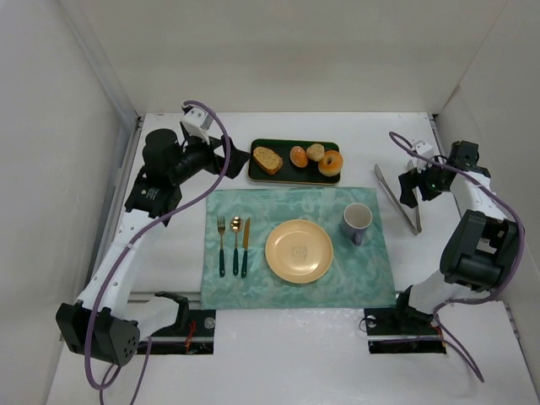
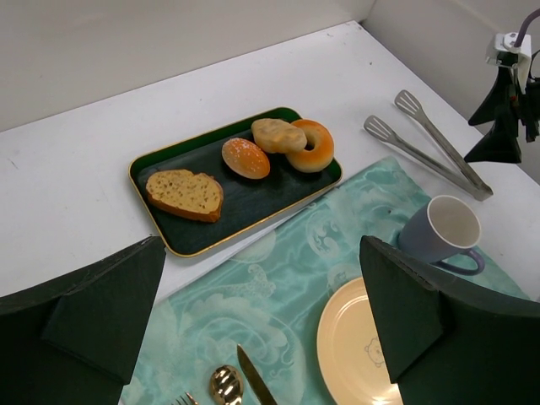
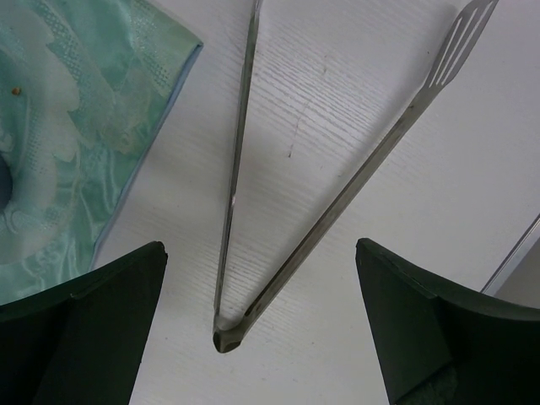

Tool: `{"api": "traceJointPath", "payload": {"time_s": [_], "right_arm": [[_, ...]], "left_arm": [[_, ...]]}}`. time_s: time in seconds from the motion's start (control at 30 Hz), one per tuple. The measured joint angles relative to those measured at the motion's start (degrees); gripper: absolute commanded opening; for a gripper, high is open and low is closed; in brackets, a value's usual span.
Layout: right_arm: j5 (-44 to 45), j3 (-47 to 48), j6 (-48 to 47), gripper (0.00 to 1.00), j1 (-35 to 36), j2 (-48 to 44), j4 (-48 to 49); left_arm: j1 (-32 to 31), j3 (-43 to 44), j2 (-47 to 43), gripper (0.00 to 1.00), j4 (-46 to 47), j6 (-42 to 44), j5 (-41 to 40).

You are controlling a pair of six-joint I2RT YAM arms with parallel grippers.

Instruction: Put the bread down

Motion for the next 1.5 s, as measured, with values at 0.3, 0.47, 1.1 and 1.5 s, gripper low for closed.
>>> {"api": "traceJointPath", "payload": {"time_s": [0.3, 0.47, 1.1, 1.5], "right_arm": [[2.86, -2.45, 4.33, 0.95, 0.00, 0.22, 1.44], [4.00, -3.87, 7.04, 0.95, 0.00, 1.95, 2.80], [6.86, -4.50, 12.59, 0.86, 0.00, 7.21, 5.01], [7.76, -4.11, 14.32, 0.83, 0.00, 8.13, 4.96]], "left_arm": [[0.00, 0.00, 0.68, 1.00, -0.02, -0.09, -0.02], [0.00, 0.00, 0.68, 1.00, -0.02, -0.13, 0.00], [0.00, 0.00, 0.68, 1.00, 0.00, -0.15, 0.02], [0.00, 0.00, 0.68, 1.00, -0.02, -0.13, 0.02]]}}
